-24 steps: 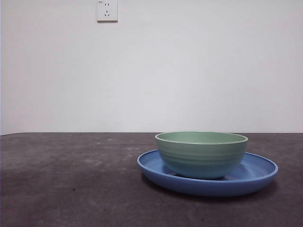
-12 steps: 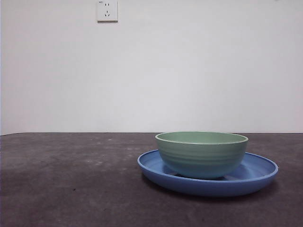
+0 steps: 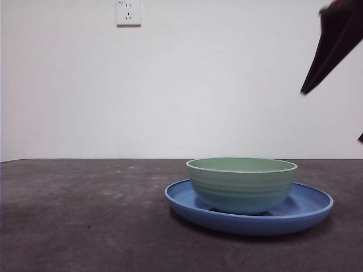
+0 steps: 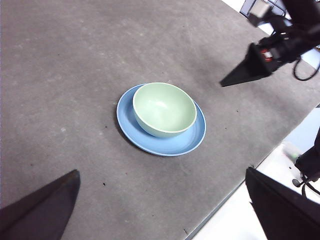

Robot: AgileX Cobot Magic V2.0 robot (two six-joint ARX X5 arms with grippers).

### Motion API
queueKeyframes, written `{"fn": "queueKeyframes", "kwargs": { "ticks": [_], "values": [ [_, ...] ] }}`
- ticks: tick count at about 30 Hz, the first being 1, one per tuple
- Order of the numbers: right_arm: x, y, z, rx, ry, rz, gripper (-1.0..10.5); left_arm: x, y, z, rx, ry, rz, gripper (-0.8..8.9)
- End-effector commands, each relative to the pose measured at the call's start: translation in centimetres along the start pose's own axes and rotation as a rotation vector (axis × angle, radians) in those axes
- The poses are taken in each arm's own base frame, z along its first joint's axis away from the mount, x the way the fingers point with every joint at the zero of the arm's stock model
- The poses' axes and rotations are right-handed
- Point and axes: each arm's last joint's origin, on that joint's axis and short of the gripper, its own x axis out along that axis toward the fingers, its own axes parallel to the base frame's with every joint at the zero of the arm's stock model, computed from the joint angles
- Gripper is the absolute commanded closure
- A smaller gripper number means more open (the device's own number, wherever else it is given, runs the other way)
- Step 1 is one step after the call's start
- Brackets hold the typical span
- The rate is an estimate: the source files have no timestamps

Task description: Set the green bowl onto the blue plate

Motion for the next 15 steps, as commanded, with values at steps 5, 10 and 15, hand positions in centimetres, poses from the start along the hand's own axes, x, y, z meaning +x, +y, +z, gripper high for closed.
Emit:
{"fn": "queueKeyframes", "kwargs": {
  "ticks": [5,10,15],
  "values": [
    [1.8,-1.7,2.1,0.014,-0.015,0.001,5.5,-0.2,-0.2,0.3,0.014,-0.013,-0.012,2.82],
    [3.2,-3.2,2.7,0.048,0.002,-0.006,5.6,-0.2,-0.2,0.3,0.013,-0.013,-0.012,2.82],
    [4.8,-4.5,3.3,0.066,0.017,-0.007,5.6,-0.2,-0.2,0.3,0.014,-0.014,-0.012,2.82]
  ]
}}
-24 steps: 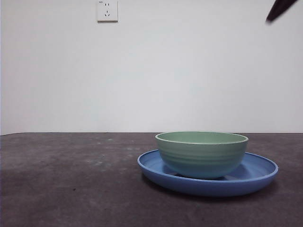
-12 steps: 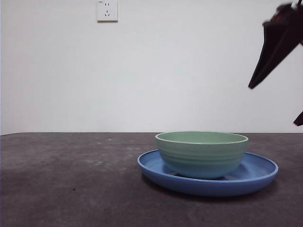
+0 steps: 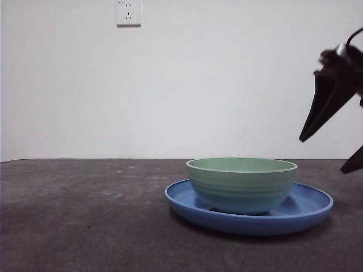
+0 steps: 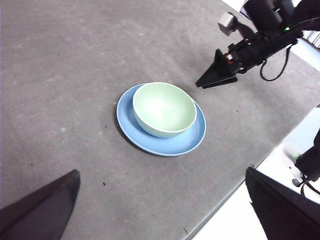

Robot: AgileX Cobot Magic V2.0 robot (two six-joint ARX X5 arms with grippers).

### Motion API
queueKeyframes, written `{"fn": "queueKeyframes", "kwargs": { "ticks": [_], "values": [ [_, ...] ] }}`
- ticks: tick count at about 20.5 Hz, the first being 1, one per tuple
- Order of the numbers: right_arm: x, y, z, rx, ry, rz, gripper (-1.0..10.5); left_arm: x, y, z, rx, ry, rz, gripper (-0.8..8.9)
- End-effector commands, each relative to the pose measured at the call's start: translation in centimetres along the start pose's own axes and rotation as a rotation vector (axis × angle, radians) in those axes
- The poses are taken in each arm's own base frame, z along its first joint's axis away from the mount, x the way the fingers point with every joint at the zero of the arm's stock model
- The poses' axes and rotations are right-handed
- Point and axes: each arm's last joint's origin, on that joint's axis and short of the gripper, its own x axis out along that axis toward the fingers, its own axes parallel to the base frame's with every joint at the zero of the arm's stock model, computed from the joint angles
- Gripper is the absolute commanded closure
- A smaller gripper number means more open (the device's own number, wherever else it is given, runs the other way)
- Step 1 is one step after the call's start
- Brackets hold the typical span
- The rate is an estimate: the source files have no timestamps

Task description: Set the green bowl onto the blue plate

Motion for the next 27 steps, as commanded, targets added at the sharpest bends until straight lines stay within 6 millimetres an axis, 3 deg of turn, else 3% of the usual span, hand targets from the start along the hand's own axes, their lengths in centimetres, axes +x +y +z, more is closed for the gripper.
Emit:
{"fn": "queueKeyframes", "kwargs": {
  "ticks": [1,10,19,27],
  "values": [
    [0.8,-0.4,0.8,-0.009,0.001,0.011,5.7,-0.2,-0.2,0.3,0.014,-0.014,-0.012,2.82],
    [4.4,-2.8,1.4,0.03,0.062,0.047,6.9,-0.2,-0.2,0.3,0.013,-0.014,-0.012,2.82],
    [5.8,-3.7,1.1,0.047,0.113,0.085,7.5,-0.2,-0.2,0.3,0.013,-0.014,-0.012,2.82],
    [5.8,-3.8,1.0,0.054,0.125,0.08,9.3,-0.2,-0.2,0.3,0.014,-0.014,-0.012,2.82]
  ]
}}
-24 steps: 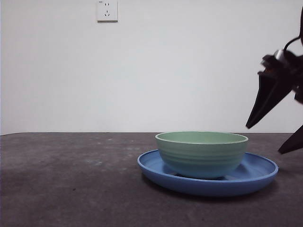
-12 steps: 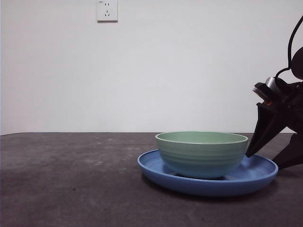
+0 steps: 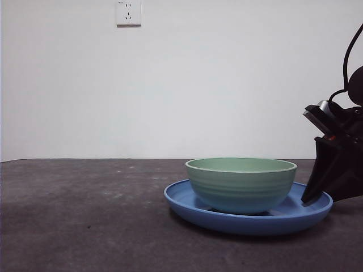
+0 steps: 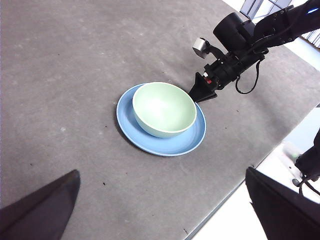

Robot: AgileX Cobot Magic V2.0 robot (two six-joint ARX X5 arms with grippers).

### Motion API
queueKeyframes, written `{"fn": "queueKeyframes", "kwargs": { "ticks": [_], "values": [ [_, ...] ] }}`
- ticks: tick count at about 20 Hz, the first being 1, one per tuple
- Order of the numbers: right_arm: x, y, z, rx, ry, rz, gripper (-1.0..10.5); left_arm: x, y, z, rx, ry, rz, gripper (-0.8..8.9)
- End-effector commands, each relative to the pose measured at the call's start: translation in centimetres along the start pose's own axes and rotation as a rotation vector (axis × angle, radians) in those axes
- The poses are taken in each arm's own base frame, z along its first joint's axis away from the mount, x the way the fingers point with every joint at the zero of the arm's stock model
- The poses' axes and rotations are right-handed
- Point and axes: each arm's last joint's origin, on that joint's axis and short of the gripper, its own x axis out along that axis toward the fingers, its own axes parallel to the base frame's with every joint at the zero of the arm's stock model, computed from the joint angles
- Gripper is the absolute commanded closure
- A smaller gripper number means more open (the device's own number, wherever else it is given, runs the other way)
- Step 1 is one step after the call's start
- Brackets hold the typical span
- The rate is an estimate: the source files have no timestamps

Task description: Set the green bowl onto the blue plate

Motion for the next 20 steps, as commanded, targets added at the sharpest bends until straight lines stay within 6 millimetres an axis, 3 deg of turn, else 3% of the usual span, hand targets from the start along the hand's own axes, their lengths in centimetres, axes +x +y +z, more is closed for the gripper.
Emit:
{"fn": "queueKeyframes", "kwargs": {
  "ticks": [1,9,14,20],
  "values": [
    [0.2,-0.1,0.4,-0.013,0.001,0.002,9.3,-0.2,-0.2,0.3,0.014,-0.014,-0.012,2.82],
    [-0.7,1.3,1.9,0.006,0.0,-0.057,9.3,-0.2,-0.2,0.3,0.014,-0.014,-0.012,2.82],
    [-0.6,5.3,3.5,-0.055,0.035,-0.054,9.3,-0.2,-0.2,0.3,0.014,-0.015,-0.012,2.82],
    [1.4,10.3,3.7,-0.153,0.032,-0.032,9.3,-0.2,-0.2,0.3,0.014,-0.014,-0.012,2.82]
  ]
}}
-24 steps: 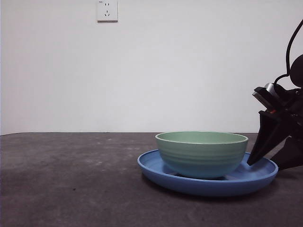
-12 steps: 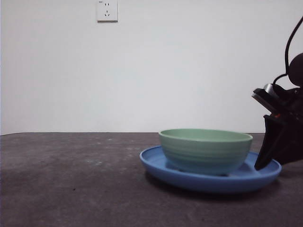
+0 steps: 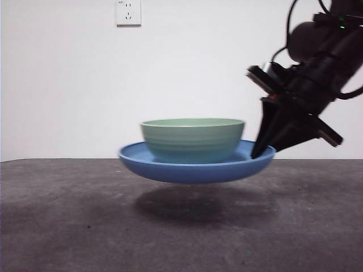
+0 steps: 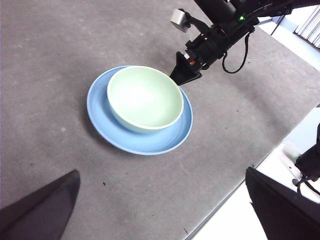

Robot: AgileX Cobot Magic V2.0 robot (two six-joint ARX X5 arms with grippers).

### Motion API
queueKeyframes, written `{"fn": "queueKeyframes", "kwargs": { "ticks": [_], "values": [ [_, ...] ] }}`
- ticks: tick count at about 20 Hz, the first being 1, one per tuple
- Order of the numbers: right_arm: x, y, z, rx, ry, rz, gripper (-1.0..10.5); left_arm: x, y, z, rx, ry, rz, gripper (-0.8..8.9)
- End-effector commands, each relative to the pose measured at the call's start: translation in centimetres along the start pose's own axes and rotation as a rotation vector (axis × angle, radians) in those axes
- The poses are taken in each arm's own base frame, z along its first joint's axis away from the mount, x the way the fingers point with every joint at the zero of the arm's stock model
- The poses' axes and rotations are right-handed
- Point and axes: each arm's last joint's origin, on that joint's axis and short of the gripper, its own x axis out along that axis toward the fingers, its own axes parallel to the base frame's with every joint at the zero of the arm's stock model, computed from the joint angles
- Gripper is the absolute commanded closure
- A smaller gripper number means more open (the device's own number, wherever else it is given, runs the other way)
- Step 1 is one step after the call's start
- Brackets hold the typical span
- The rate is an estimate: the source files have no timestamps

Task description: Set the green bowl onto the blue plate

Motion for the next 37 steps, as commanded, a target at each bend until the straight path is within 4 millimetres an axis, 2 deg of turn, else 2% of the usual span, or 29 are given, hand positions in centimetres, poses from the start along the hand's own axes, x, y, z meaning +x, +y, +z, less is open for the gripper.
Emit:
{"fn": "queueKeyframes", "kwargs": {
  "ticks": [1,5,10,17,20,22,24,26,30,33,37],
  "values": [
    [1.0,1.6,0.4,-0.011,-0.002,0.034,9.3,-0.2,-0.2,0.3,0.014,-0.015,-0.012,2.82],
    [3.6,2.5,0.1,-0.018,0.051,0.047,9.3,-0.2,-0.2,0.3,0.014,-0.015,-0.012,2.82],
    [6.6,1.6,-0.2,-0.011,0.104,0.024,9.3,-0.2,-0.2,0.3,0.014,-0.014,-0.012,2.82],
    [7.0,1.3,-0.2,-0.023,0.103,-0.005,9.3,-0.2,-0.2,0.3,0.013,-0.014,-0.012,2.82],
    [7.0,1.4,-0.1,-0.043,0.091,-0.007,7.6,-0.2,-0.2,0.3,0.013,-0.014,-0.012,2.82],
    [6.8,1.5,0.2,-0.053,0.067,-0.022,7.0,-0.2,-0.2,0.3,0.013,-0.014,-0.012,2.82],
    [5.9,1.7,0.5,-0.065,0.022,-0.062,6.7,-0.2,-0.2,0.3,0.013,-0.014,-0.012,2.82],
    [4.1,2.2,0.8,-0.076,-0.034,-0.078,6.7,-0.2,-0.2,0.3,0.013,-0.014,-0.012,2.82],
    [-1.6,4.8,0.3,-0.139,-0.158,-0.047,5.6,-0.2,-0.2,0.4,0.013,-0.02,-0.013,2.82],
    [-6.2,7.0,-1.9,-0.217,-0.196,-0.045,5.0,-0.2,-0.2,0.4,0.013,-0.019,-0.013,2.82],
    [-10.5,9.0,-6.2,-0.323,-0.172,-0.106,4.5,-0.2,-0.2,0.4,0.015,-0.019,-0.012,2.82]
  ]
}}
